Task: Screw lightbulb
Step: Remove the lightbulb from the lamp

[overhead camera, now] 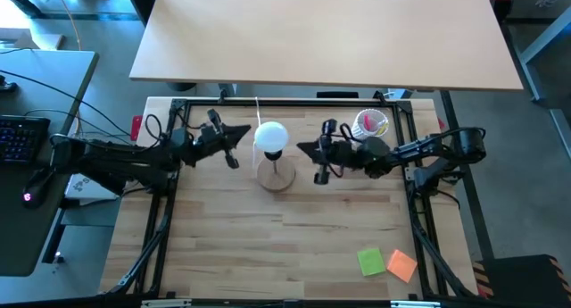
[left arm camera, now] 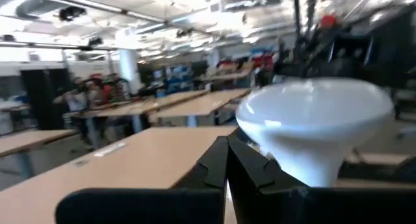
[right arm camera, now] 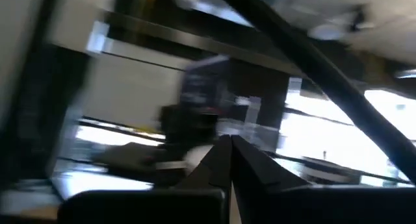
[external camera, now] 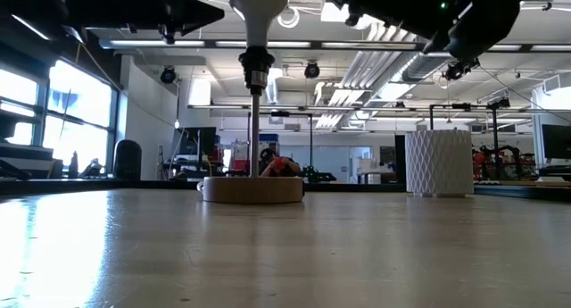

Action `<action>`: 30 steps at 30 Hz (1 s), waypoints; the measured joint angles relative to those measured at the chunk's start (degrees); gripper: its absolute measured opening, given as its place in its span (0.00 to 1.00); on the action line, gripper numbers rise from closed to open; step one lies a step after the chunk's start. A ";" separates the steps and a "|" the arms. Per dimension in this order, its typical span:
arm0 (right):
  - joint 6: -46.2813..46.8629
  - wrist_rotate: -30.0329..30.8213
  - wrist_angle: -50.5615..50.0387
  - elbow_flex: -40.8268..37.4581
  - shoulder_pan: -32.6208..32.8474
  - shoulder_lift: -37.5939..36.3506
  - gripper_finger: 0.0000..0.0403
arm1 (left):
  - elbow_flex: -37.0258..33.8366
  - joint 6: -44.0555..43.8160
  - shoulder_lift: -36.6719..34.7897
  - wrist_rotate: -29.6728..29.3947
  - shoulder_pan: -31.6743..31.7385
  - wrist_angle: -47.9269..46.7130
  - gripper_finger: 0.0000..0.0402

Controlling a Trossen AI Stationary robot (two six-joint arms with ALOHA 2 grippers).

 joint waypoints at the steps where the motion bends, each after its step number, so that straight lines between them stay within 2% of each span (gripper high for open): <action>1: 2.08 -4.12 -0.36 0.19 -1.22 0.23 0.00 | 0.00 -1.23 0.26 2.64 1.53 0.60 0.00; 4: 6.33 -10.93 -2.95 1.77 -4.25 1.09 0.00 | -0.04 -5.24 1.30 9.37 5.64 2.50 0.00; 11: 8.48 -13.55 -4.30 4.39 -6.83 3.42 0.00 | -0.02 -10.98 4.66 18.27 9.26 9.02 0.00; 14: 8.50 -13.15 -5.60 4.50 -7.02 3.63 0.00 | -0.02 -12.56 5.87 20.11 8.88 9.62 0.00; 25: 8.69 -10.07 -6.74 4.50 -8.11 3.41 0.00 | 0.39 -13.67 8.20 18.76 4.80 12.49 0.00; 30: 8.91 -2.47 -8.45 4.63 -8.37 3.65 0.00 | 0.68 -14.69 8.30 21.63 3.22 11.42 0.00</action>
